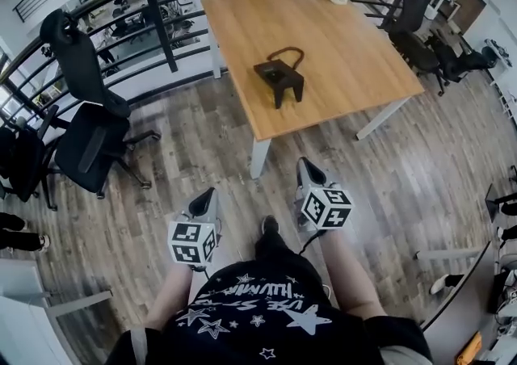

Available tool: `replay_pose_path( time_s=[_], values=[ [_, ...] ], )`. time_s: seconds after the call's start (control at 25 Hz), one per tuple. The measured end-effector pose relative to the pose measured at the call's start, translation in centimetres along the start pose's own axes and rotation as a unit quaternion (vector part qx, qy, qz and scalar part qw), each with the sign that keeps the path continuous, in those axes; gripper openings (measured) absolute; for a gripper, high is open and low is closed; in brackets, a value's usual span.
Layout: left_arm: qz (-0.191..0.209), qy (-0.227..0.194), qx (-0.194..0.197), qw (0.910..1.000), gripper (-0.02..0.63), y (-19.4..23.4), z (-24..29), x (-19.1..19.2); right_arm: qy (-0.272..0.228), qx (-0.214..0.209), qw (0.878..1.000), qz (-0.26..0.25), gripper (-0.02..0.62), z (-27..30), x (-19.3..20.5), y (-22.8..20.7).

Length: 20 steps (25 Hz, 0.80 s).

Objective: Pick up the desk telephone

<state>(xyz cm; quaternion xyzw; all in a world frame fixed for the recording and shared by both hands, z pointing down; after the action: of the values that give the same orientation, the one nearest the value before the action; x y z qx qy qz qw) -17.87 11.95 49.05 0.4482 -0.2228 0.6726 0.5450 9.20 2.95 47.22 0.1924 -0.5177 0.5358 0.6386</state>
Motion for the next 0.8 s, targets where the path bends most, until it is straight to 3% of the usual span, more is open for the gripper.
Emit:
replay_pose_path(
  time_s=[0.52, 0.8],
  values=[
    [0.010, 0.003, -0.028, 0.9995, 0.002, -1.1, 10.7, -6.6, 0.032, -0.038, 0.990, 0.133, 0.003, 9.5, -4.7, -9.7],
    [-0.004, 0.008, -0.050, 0.9987, 0.002, -1.7, 15.0, -8.5, 0.053, -0.096, 0.972, 0.209, 0.067, 13.7, -6.0, -12.1]
  ],
)
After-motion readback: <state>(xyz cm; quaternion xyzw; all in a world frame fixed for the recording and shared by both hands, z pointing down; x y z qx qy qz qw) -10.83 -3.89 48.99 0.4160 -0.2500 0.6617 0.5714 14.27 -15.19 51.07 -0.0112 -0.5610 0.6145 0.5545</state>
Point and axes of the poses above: the fingertips, and each gripper's own axes: z forward along the fingers, y to its left, x out of its underside, the point moved 6 cm from there along -z, backward along the fingers, and after that the axes turned 4 degrees about y, right-handed, at the moved point
